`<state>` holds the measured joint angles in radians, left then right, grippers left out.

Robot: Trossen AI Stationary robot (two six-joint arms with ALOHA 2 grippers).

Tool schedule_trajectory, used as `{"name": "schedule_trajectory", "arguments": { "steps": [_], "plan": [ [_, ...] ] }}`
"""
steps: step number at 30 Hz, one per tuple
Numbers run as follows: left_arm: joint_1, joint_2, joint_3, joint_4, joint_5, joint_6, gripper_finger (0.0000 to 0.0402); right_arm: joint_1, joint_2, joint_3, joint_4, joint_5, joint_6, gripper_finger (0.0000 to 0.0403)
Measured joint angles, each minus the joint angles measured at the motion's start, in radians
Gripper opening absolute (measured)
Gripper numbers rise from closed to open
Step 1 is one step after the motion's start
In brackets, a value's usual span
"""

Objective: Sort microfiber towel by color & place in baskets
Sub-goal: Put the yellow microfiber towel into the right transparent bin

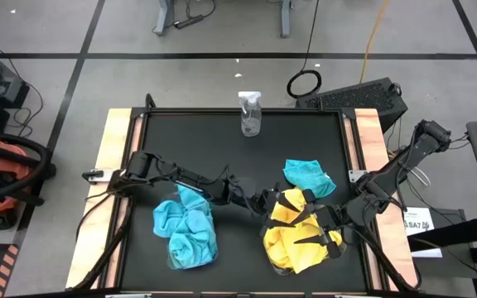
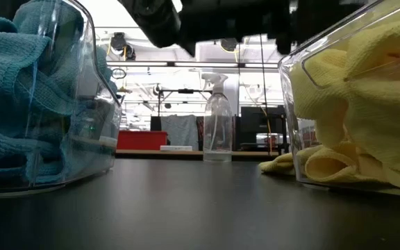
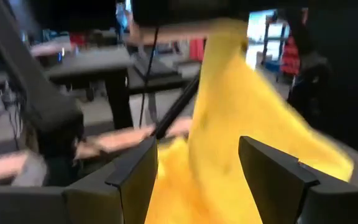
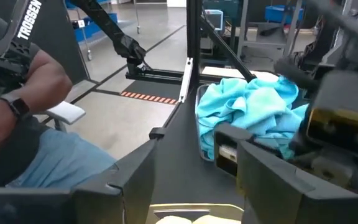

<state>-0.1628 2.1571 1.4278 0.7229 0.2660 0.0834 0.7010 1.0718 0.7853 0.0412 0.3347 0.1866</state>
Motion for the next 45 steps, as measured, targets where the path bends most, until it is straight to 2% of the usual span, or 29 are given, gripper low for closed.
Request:
{"name": "schedule_trajectory", "arguments": {
  "steps": [5, 11, 17, 19, 21, 26, 27, 32, 37, 42, 45],
  "plan": [
    [-0.005, 0.0, 0.055, -0.005, 0.019, 0.0, 0.0233, 0.0, 0.0, 0.0, 0.002, 0.0, -0.008, 0.0212],
    [-0.002, 0.011, 0.114, -0.064, -0.022, 0.013, 0.0233, 0.0, 0.0, 0.0, 0.009, 0.0, -0.017, 0.0212],
    [-0.015, 0.079, 0.183, -0.096, 0.029, 0.029, 0.0229, 0.0, 0.0, 0.0, 0.031, 0.0, -0.046, 0.0212],
    [-0.018, 0.092, 0.201, -0.095, 0.051, 0.039, 0.0212, 0.0, 0.0, 0.0, 0.034, 0.0, -0.046, 0.0212],
    [-0.022, 0.093, 0.213, -0.093, 0.068, 0.062, 0.0178, 0.0, 0.0, 0.0, 0.034, 0.0, -0.046, 0.0212],
    [-0.023, 0.093, 0.216, -0.09, 0.128, 0.12, 0.003, 0.001, 0.0, 0.0, 0.036, 0.0, -0.042, 0.0212],
    [-0.022, 0.093, 0.216, -0.103, 0.131, 0.129, 0.0016, 0.001, 0.0, 0.0, 0.036, 0.0, -0.041, 0.0212],
    [-0.02, 0.094, 0.216, -0.242, 0.096, 0.168, 0.0005, 0.01, -0.02, 0.0, 0.046, 0.0, -0.045, 0.0212],
    [-0.02, 0.095, 0.216, -0.273, 0.08, 0.168, 0.0003, 0.025, -0.071, 0.001, -0.002, 0.002, -0.028, 0.0212],
    [-0.02, 0.095, 0.216, -0.395, 0.076, 0.205, 0.0002, 0.057, -0.122, 0.001, -0.198, 0.005, 0.139, 0.021],
    [-0.02, 0.095, 0.216, -0.463, 0.071, 0.219, 0.0002, 0.079, -0.115, 0.001, -0.33, 0.004, 0.264, 0.0194]
  ]
}}
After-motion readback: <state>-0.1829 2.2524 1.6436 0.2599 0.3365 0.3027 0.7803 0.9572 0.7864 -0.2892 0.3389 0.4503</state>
